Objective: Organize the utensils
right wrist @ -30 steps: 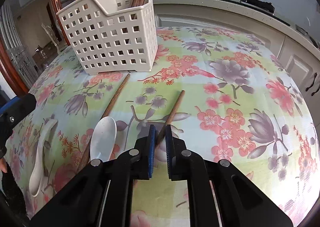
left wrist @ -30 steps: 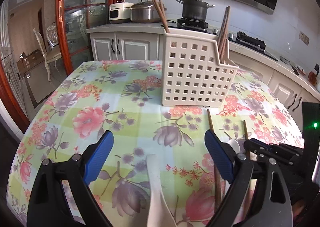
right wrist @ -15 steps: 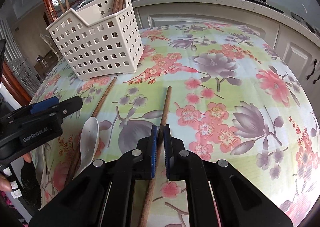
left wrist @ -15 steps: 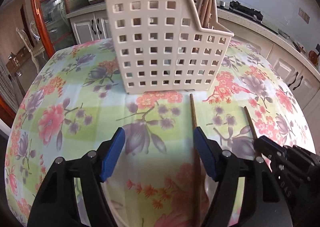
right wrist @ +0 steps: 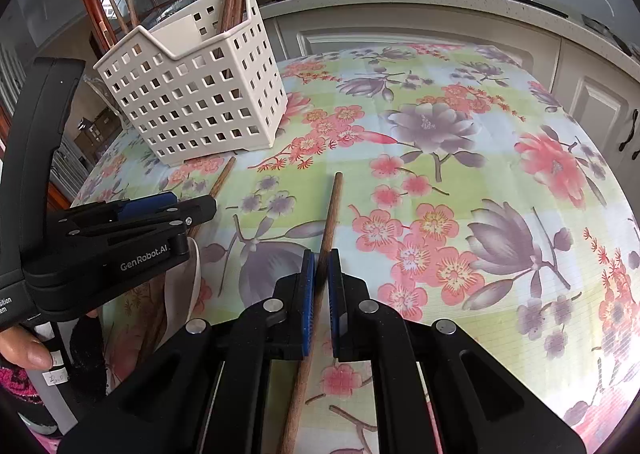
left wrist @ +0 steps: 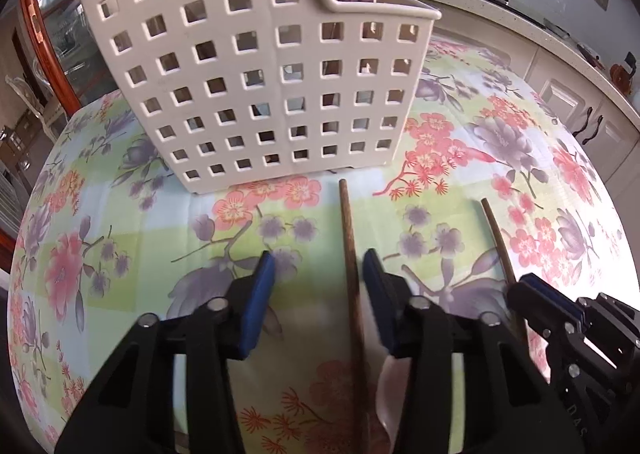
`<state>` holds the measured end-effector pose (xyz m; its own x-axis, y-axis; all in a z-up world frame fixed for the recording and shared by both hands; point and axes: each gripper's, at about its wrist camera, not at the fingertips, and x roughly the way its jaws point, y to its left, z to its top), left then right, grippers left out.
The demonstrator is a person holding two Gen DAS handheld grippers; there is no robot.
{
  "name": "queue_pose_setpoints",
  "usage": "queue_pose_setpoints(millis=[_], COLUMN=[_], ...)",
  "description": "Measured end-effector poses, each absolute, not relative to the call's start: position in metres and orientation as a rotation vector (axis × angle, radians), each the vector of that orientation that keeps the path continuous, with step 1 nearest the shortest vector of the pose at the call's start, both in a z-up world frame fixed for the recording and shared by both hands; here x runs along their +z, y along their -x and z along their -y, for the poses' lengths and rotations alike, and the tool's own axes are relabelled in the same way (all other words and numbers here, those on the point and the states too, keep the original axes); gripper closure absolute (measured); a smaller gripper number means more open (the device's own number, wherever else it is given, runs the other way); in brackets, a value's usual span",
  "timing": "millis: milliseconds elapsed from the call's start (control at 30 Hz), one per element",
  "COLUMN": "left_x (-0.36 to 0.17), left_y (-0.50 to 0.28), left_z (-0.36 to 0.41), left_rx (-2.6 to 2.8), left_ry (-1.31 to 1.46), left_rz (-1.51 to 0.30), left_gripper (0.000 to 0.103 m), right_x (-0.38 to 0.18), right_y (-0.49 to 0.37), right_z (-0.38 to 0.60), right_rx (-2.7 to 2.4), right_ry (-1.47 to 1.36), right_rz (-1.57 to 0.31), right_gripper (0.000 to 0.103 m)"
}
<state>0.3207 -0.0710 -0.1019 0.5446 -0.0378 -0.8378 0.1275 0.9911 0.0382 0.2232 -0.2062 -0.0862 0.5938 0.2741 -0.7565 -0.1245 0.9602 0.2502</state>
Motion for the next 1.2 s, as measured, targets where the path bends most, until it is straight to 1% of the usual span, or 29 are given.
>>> queue_pose_setpoints(millis=[67, 100, 500, 533, 567, 733, 900, 1200], left_x=[-0.101, -0.101, -0.101, -0.102, -0.102, -0.101, -0.092, -0.062], left_y=[-0.317, -0.315, -0.306, -0.305, -0.303, -0.292, -0.274, -0.225], left_z=[0.07, 0.07, 0.065, 0.065, 0.066, 0.064, 0.056, 0.037], left_rx=[-0.104, -0.11, -0.1, -0.098, -0.097, -0.094, -0.095, -0.11], left_ry=[-0.107, -0.111, -0.096, -0.1, -0.101, -0.081, -0.036, 0.029], left_rz=[-0.994, -0.994, -0.974, -0.967, -0.96, -0.936, -0.894, -0.751], left_gripper=[0.085, 0.087, 0.087, 0.088, 0.095, 0.096, 0.096, 0.096], right_x=[-0.086, -0.086, -0.084, -0.084, -0.085, -0.083, -0.07, -0.036], right_y=[-0.223, -0.223, -0.229, -0.228, -0.228, -0.224, -0.214, -0.191], right_z=[0.206, 0.206, 0.195, 0.194, 0.193, 0.193, 0.194, 0.192], right_rx=[0.231, 0.23, 0.197, 0.194, 0.191, 0.177, 0.198, 0.226], right_ry=[-0.176, -0.174, -0.082, -0.07, -0.062, -0.06, -0.089, -0.107], right_rz=[-0.907, -0.907, -0.906, -0.904, -0.902, -0.885, -0.834, -0.726], right_gripper=[0.097, 0.097, 0.097, 0.097, 0.097, 0.097, 0.097, 0.097])
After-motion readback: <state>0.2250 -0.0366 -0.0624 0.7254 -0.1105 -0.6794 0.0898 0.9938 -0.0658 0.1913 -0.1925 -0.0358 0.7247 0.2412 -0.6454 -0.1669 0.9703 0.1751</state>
